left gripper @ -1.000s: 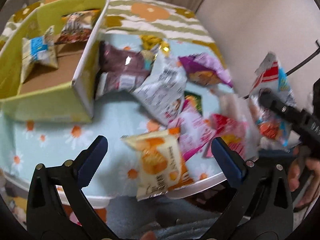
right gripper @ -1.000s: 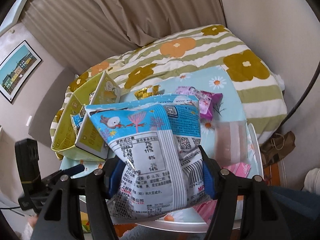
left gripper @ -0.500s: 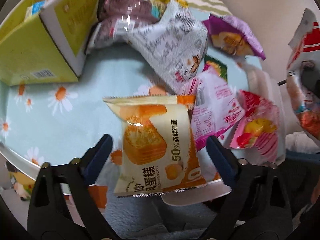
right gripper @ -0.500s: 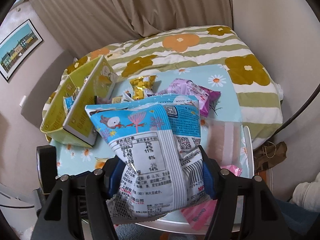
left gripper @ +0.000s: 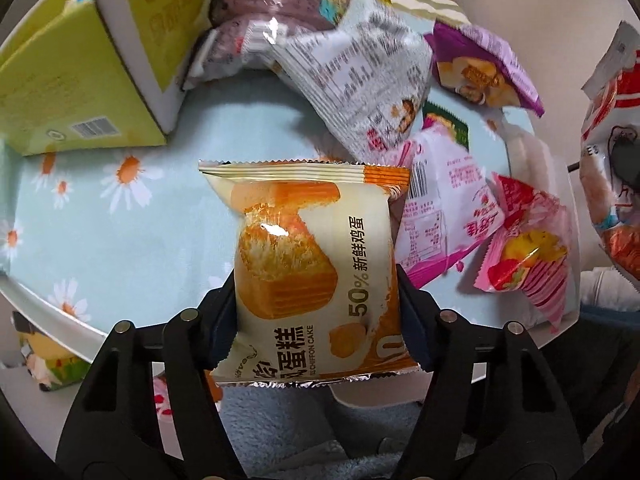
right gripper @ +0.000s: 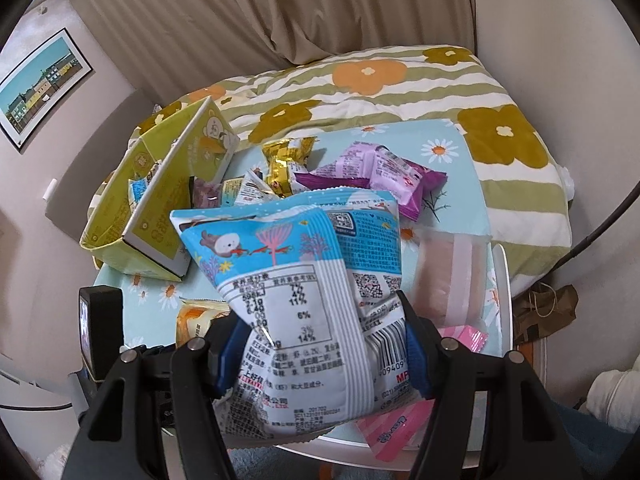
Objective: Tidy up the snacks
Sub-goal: 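Lower both packets into the box and open both tools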
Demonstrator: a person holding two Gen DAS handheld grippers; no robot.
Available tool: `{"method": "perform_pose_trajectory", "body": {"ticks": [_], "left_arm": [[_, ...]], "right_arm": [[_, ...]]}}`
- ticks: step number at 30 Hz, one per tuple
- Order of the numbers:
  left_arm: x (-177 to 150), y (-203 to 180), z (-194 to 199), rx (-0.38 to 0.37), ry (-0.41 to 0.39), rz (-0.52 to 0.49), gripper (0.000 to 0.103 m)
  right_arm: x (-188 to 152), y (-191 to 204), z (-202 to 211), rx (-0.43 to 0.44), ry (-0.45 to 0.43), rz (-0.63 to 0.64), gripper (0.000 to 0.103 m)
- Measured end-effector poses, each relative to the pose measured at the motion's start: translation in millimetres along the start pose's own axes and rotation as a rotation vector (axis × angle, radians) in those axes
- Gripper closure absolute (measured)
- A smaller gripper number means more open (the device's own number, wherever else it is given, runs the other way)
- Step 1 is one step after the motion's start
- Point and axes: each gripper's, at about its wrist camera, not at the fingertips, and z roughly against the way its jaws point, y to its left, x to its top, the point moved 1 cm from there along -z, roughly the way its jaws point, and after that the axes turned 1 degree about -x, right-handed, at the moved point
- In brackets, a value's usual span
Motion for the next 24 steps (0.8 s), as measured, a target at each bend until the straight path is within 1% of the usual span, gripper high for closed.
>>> {"method": "perform_pose_trajectory", "body": {"ticks": [4,7,10,13,16,19,21,24], "left_arm": [[7.5,1.8,34.8,-0.008,-0.050,0.013,0.038],[16.7,5.1,72.0,-0.016,-0.113,0.022,0.038],[32.7,15.6,108.9,-0.032,-0.182,0.034,0.038],[56.2,31.8,141.1,-0.040,-0.242,0.041,0.038],[81.7,55.4,163.0,-0.038,-0.279,0.047,0.038],[108.2,82.6,175.6,-0.032,-0.299,0.056,0.038],[124.4,98.4,178.9,-0.026,-0.302,0.058,0.038],[147.5,132.2,179.3,-0.022,-0.297,0.063,0.038]], "right_arm": [[5.9,7.8,8.5,0.015,-0.016,0.022,0.041],[13.5,18.1,16.6,0.031,-0.033,0.048,0.041],[27.1,33.8,23.4,0.042,-0.049,0.082,0.041],[46.0,56.5,28.3,0.052,-0.074,0.111,0.041],[65.6,82.2,27.8,0.063,-0.100,0.129,0.041],[81.9,108.1,24.5,0.076,-0.117,0.141,0.041],[93.0,128.2,19.1,0.080,-0.125,0.152,0.041],[108.7,157.8,4.1,0.088,-0.121,0.163,0.041]]}}
